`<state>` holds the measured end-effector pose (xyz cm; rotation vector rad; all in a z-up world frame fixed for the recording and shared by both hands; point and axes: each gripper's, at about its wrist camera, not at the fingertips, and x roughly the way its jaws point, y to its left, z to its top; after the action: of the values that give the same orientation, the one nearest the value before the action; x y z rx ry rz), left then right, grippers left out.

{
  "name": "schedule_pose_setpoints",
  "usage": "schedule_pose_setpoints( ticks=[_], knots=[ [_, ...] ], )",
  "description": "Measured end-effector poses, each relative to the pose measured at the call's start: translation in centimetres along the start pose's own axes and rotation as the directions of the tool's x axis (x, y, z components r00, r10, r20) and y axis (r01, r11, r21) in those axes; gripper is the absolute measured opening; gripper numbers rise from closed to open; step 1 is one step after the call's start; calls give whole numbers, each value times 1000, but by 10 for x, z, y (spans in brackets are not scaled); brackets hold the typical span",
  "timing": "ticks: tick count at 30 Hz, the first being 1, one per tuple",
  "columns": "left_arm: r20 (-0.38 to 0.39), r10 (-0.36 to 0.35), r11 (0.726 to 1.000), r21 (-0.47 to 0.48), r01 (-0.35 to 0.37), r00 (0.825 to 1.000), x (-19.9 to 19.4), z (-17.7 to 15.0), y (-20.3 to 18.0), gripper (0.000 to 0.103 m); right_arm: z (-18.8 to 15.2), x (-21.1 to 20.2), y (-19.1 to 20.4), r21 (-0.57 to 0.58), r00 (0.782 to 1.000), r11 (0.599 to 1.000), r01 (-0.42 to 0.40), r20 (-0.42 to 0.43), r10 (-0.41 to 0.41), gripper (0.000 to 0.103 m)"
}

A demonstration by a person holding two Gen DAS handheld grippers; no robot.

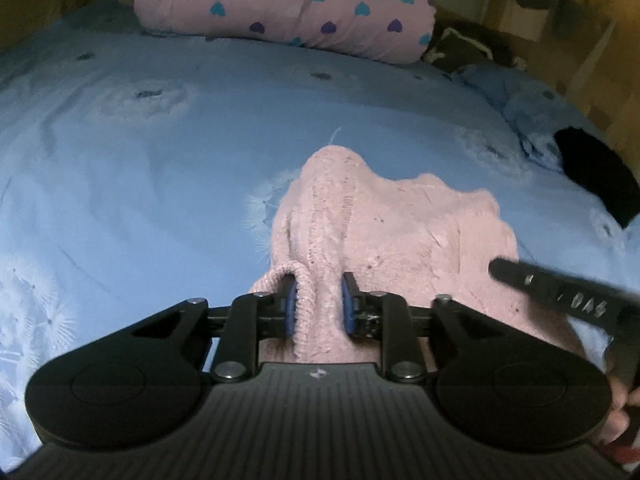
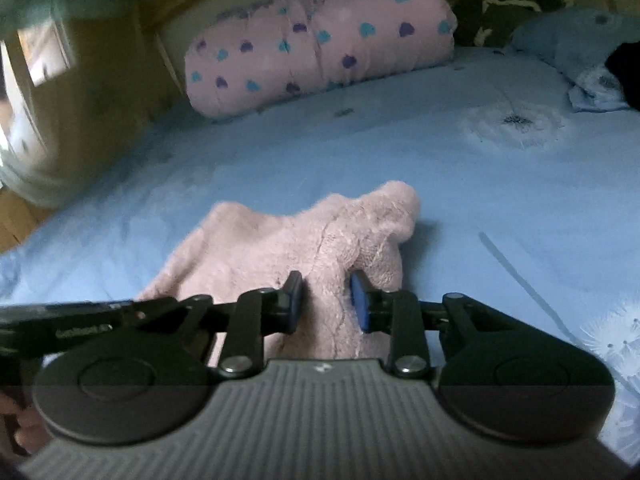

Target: Fold small clothes

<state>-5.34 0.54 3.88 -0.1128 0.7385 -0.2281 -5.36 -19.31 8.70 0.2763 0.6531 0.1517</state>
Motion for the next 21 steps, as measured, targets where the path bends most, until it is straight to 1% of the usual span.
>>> schedule_pose_setpoints(
  ticks=[2,3,6,8,12,14,16,18,19,21],
  knots=[
    [8,-8,1000,0,8,1000,-2,0,1,31,-5,7,-3,7,999,999,38,-14,-38,31],
    [14,-15,1000,-5,15,1000,-4,0,2,32,-6,7,-4,9,999,999,48,-8,-47,34],
    [16,-22,999,-29,23,1000,-14,1,2,39,-7,0,-3,17,998,998,59,4,-59,34],
    [9,-14,1000,-25,14,1000,-22,3,0,44,-7,-9,-3,30,998,998,64,14,-65,35],
    [5,22,999,24,-22,1000,-43,1,-9,55,-10,-24,0,47,997,996,76,24,-77,37],
    [2,19,999,39,-19,1000,-54,-1,-12,61,-11,-33,4,39,997,996,76,29,-77,41],
    [-10,23,998,54,-23,1000,-62,-5,-15,70,-14,-44,7,28,997,997,70,34,-71,49],
    [-21,37,997,70,-36,999,-69,-11,-19,75,-17,-55,11,16,997,998,65,43,-65,53],
    [-28,45,996,77,-43,999,-72,-15,-21,78,-18,-59,13,8,997,998,65,46,-66,55],
    [-34,57,995,84,-54,998,-78,-23,-23,82,-21,-69,17,-12,996,997,72,50,-72,56]
  ],
)
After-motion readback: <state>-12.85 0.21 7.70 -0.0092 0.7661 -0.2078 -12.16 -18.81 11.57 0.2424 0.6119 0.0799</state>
